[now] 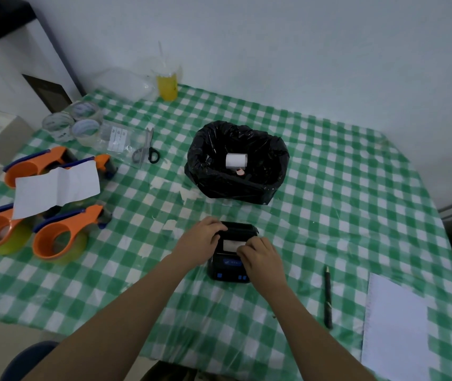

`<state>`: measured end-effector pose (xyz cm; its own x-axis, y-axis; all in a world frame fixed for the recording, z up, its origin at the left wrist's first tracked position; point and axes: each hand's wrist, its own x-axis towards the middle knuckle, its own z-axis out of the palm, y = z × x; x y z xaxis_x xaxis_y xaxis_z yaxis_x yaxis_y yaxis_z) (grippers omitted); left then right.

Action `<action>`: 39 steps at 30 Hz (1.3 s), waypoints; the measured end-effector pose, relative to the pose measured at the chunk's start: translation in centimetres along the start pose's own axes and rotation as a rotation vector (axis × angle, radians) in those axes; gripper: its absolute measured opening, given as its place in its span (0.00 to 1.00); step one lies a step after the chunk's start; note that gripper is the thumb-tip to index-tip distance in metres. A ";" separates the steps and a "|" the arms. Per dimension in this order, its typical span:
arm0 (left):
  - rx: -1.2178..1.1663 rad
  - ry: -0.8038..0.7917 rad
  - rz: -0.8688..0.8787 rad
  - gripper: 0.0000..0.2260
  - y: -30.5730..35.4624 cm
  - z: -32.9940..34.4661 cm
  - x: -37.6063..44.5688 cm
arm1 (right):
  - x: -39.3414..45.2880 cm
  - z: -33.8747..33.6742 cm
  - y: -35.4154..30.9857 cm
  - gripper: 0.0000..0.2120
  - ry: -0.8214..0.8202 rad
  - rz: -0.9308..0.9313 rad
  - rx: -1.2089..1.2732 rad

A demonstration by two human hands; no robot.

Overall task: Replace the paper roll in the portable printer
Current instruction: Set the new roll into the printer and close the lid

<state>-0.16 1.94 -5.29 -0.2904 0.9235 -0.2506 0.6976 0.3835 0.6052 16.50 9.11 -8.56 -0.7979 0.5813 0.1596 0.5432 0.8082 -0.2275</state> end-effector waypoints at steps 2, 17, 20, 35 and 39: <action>0.006 -0.003 0.005 0.14 -0.2 0.3 -0.5 | 0.0 -0.2 -0.1 0.11 0.013 0.013 0.021; 0.197 -0.110 0.017 0.18 -0.9 1.7 -1.5 | 1.2 -2.1 0.5 0.08 -0.104 0.508 0.552; 0.198 -0.099 -0.006 0.16 -0.4 1.4 -1.0 | 2.4 -2.3 1.4 0.10 -0.161 0.792 0.732; -0.173 -0.056 -0.321 0.10 -0.2 0.2 1.7 | 7.3 -3.1 2.1 0.21 -0.774 0.641 0.147; -0.034 -0.155 -0.329 0.12 0.0 -0.6 2.9 | 8.7 -3.4 1.7 0.18 -0.889 0.587 0.040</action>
<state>-1.42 4.64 -5.58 -0.3909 0.7412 -0.5458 0.5603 0.6620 0.4978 11.37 15.91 -4.29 -0.3265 0.5881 -0.7400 0.9087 0.4107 -0.0746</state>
